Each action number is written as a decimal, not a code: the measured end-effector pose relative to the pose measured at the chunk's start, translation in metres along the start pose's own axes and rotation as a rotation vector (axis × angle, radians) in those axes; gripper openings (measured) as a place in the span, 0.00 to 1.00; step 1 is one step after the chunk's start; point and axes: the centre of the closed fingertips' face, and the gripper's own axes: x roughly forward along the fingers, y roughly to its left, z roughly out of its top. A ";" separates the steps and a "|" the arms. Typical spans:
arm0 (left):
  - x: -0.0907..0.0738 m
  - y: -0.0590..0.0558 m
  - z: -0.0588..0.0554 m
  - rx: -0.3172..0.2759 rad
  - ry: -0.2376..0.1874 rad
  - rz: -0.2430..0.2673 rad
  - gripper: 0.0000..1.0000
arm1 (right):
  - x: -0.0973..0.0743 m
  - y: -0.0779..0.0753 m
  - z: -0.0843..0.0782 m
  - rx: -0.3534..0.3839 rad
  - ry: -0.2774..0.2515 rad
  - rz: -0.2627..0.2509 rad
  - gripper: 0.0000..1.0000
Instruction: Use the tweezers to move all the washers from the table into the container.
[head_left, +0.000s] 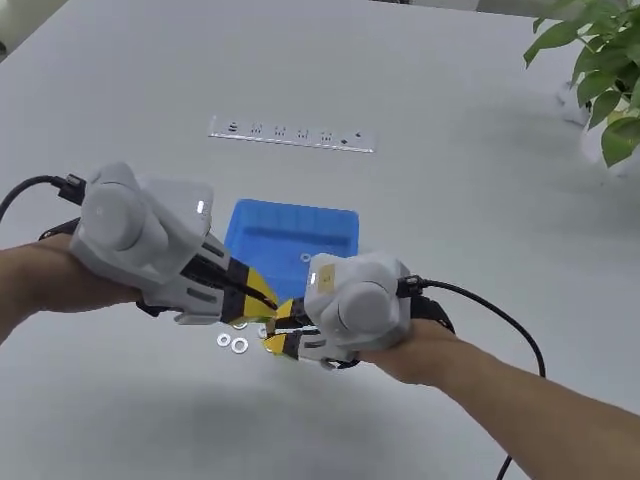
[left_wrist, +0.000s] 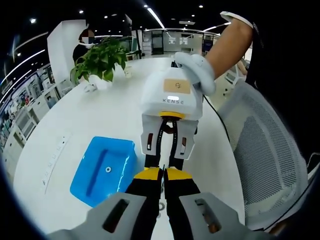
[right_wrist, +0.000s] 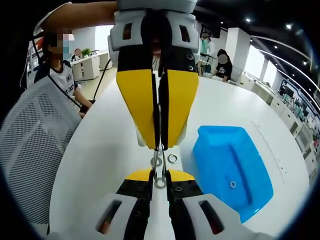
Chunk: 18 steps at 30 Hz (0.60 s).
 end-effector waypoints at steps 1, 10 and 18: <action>0.000 0.000 -0.002 -0.003 0.000 0.000 0.05 | 0.001 0.000 -0.001 -0.003 0.000 0.002 0.12; 0.005 -0.002 -0.009 -0.018 0.014 -0.012 0.05 | 0.005 0.005 -0.005 0.001 0.003 0.015 0.13; 0.008 -0.001 -0.008 -0.031 0.004 -0.009 0.05 | 0.006 0.004 -0.007 0.013 0.002 0.020 0.13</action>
